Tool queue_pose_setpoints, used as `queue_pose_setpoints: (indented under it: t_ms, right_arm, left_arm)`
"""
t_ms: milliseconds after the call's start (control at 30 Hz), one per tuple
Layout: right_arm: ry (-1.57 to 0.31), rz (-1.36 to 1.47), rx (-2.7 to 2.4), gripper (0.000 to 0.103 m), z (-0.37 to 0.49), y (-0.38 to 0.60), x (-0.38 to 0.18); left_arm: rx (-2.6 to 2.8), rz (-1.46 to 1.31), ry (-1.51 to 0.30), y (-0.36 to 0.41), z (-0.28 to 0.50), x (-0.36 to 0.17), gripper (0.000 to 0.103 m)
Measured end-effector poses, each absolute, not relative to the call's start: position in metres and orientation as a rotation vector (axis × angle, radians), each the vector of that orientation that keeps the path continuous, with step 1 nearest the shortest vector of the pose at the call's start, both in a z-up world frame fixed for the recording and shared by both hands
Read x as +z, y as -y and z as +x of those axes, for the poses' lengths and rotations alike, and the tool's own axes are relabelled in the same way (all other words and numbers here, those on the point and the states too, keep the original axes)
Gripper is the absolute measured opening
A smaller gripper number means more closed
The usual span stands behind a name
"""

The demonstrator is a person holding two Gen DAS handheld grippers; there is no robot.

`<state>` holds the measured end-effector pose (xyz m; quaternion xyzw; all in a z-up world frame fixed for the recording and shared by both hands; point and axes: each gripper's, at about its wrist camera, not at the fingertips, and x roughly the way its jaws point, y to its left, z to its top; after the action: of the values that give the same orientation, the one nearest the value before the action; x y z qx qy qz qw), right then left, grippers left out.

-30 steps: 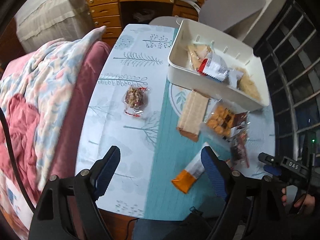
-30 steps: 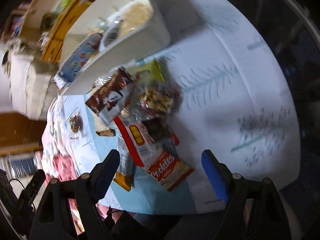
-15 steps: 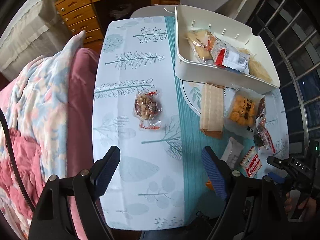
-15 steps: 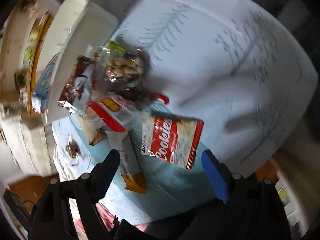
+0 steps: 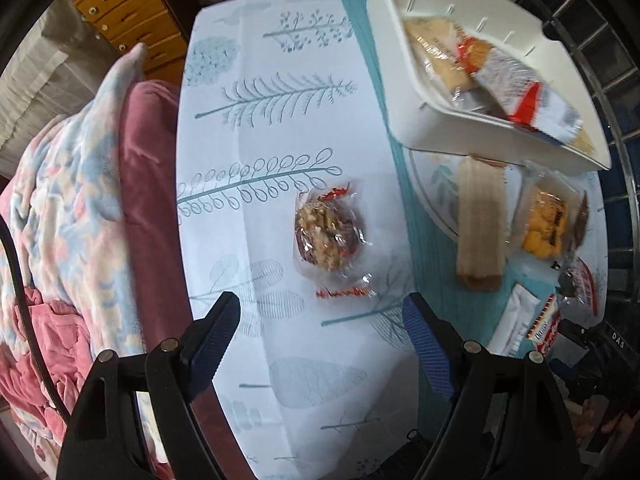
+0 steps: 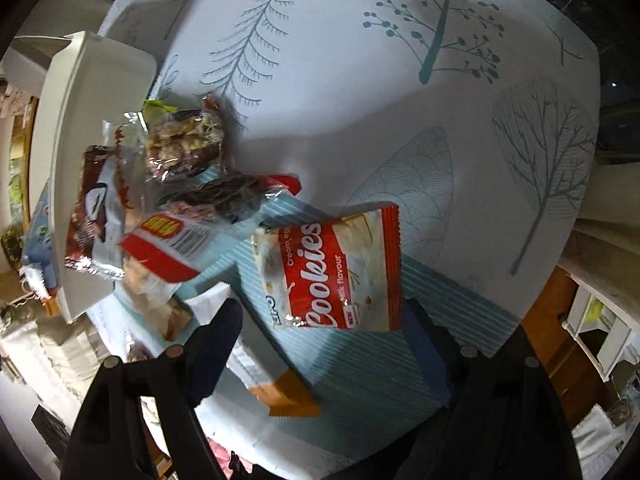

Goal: Organize snacks
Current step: 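Grasp the clear nut-cluster pack with the left tool while the right tool grasps the red Cookies pack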

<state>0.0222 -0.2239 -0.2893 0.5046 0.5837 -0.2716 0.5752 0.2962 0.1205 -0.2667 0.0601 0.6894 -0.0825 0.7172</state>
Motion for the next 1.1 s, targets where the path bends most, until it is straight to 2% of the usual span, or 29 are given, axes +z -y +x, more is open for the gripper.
queue_pose_setpoints:
  t_ms: [433, 533, 667, 733, 800, 867, 1000, 1100]
  right_arm:
    - [-1.394, 1.049, -0.762, 0.075, 0.046, 0.215, -0.296]
    - [-1.408, 1.031, -0.769, 0.075, 0.053, 0.212, -0.298]
    - [-1.421, 1.012, -0.768, 0.076, 0.069, 0.204, -0.303]
    - [-1.428, 1.011, -0.773, 0.076, 0.079, 0.201, -0.303]
    - [-1.435, 1.005, -0.777, 0.076, 0.084, 0.197, -0.303]
    - [-1.442, 0.998, -0.782, 0.076, 0.094, 0.195, -0.304]
    - [-1.443, 0.987, -0.784, 0.076, 0.095, 0.196, -0.306]
    - [-1.438, 0.979, -0.784, 0.076, 0.096, 0.194, -0.305]
  left_arm:
    - [-0.153, 0.095, -1.628, -0.125, 0.337, -0.318, 0.082]
    - [-0.142, 0.082, -1.637, -0.125, 0.342, -0.325, 0.079]
    - [-0.12, 0.059, -1.66, -0.126, 0.346, -0.333, 0.062]
    - [-0.124, 0.037, -1.677, -0.129, 0.346, -0.338, 0.059]
    - [-0.131, 0.018, -1.687, -0.128, 0.344, -0.341, 0.047]
    - [-0.135, -0.002, -1.701, -0.128, 0.341, -0.345, 0.041]
    - [-0.122, -0.011, -1.739, -0.129, 0.335, -0.355, 0.032]
    - [-0.122, -0.004, -1.736, -0.129, 0.33, -0.356, 0.032]
